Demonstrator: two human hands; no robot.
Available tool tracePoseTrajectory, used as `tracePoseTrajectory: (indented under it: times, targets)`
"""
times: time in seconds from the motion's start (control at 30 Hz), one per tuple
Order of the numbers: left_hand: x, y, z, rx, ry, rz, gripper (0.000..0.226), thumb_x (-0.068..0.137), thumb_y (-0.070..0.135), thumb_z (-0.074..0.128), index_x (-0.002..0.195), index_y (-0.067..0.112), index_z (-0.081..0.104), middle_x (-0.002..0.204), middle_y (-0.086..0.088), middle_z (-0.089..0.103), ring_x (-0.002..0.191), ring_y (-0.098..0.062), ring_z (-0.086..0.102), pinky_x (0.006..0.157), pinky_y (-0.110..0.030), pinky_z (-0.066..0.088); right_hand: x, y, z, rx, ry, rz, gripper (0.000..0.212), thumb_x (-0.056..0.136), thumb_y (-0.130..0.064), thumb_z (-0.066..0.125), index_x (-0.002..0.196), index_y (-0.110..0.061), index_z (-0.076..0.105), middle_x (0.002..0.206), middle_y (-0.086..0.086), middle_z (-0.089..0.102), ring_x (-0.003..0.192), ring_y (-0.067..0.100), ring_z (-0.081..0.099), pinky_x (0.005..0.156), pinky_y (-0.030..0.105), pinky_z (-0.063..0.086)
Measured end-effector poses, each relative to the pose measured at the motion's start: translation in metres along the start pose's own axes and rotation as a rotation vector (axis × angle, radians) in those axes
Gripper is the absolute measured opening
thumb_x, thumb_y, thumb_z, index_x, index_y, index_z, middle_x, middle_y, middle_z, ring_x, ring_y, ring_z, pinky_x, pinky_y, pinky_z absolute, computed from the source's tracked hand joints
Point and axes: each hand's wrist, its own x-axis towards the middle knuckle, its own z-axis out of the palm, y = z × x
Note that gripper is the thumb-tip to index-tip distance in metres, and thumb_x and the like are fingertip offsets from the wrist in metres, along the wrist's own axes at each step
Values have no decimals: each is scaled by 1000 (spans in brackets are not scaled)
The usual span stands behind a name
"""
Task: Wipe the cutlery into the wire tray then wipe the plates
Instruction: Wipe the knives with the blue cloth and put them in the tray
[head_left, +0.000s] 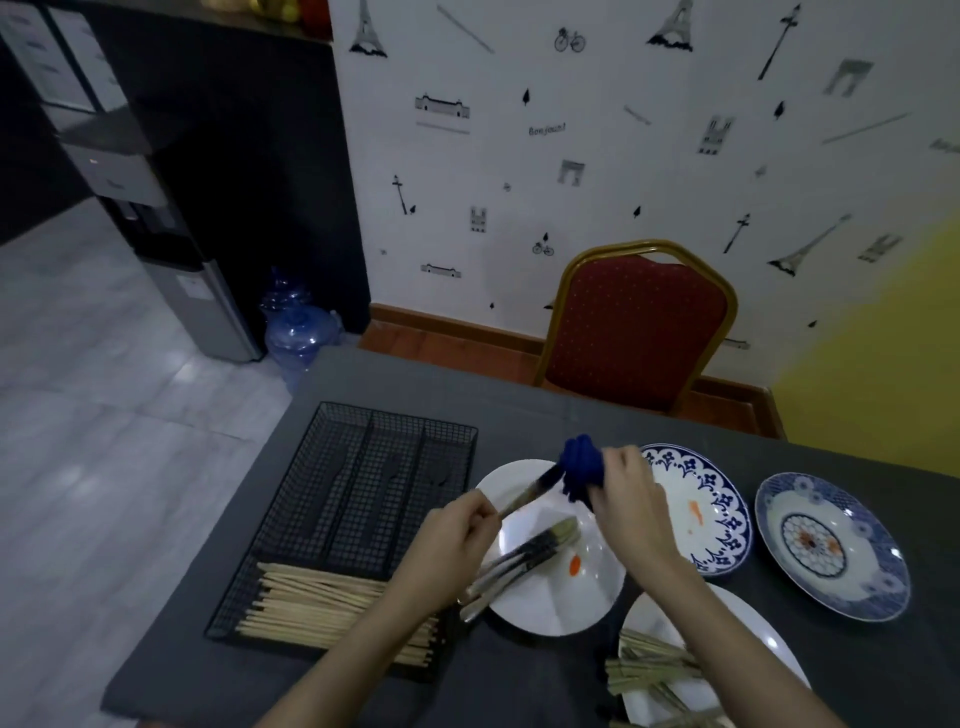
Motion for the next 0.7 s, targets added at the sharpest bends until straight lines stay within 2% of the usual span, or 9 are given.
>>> tracePoseTrajectory:
  times: [0.13, 0.2, 0.3, 0.37, 0.4, 0.47, 0.57, 0.7]
  targets:
    - [5, -24, -14, -47, 264, -84, 16, 90, 14, 59, 74, 13, 60, 58, 7, 55, 51, -2, 47, 51, -20, 35, 3, 1, 10, 103, -9, -3, 21, 83, -9, 60, 103, -8, 53, 101, 9, 50, 85, 24, 49, 64, 34, 41]
    - [3, -51, -26, -82, 385, -138, 14, 91, 12, 59, 78, 15, 62, 70, 3, 59, 63, -6, 53, 58, -22, 39, 2, -16, 20, 280, -58, -8, 18, 84, -8, 57, 101, -11, 51, 98, 5, 46, 87, 22, 46, 67, 33, 37]
    - [-1, -92, -46, -69, 522, -246, 11, 94, 9, 54, 89, 12, 64, 84, -2, 60, 76, -10, 55, 62, -14, 38, -3, -29, 39, 448, -130, -45, 11, 81, -4, 54, 88, -11, 50, 83, -1, 43, 81, 20, 43, 66, 35, 35]
    - [2, -117, -59, -26, 576, -327, 13, 96, 12, 51, 91, 11, 63, 86, -3, 59, 77, -13, 55, 60, -16, 37, -6, -29, 51, 494, -170, -109, 14, 78, -10, 53, 80, -22, 47, 77, -2, 44, 72, 18, 44, 60, 32, 34]
    - [6, -128, -64, -12, 586, -366, 15, 97, 13, 50, 91, 11, 64, 85, -4, 61, 77, -16, 57, 59, -21, 38, -7, -28, 54, 505, -188, -129, 18, 79, -11, 54, 81, -28, 48, 78, -4, 48, 72, 17, 46, 60, 29, 34]
    - [16, -146, -72, 20, 561, -431, 18, 96, 11, 50, 92, 7, 67, 84, -8, 66, 76, -21, 62, 61, -28, 42, -9, -25, 57, 518, -191, -146, 21, 83, -7, 59, 90, -26, 56, 86, -6, 54, 79, 11, 51, 62, 25, 37]
    - [32, -159, -76, 84, 507, -492, 19, 95, 4, 50, 90, 2, 68, 84, -13, 68, 75, -24, 61, 63, -26, 41, -12, -23, 53, 532, -178, -163, 25, 83, -4, 64, 98, -24, 59, 92, -10, 58, 85, 5, 53, 66, 20, 39]
    - [50, -171, -73, 158, 451, -529, 22, 95, 2, 48, 91, -4, 69, 96, -19, 70, 89, -30, 64, 75, -32, 48, -12, -13, 53, 539, -186, -128, 27, 84, -10, 66, 105, -25, 58, 97, -13, 58, 91, 7, 54, 70, 17, 39]
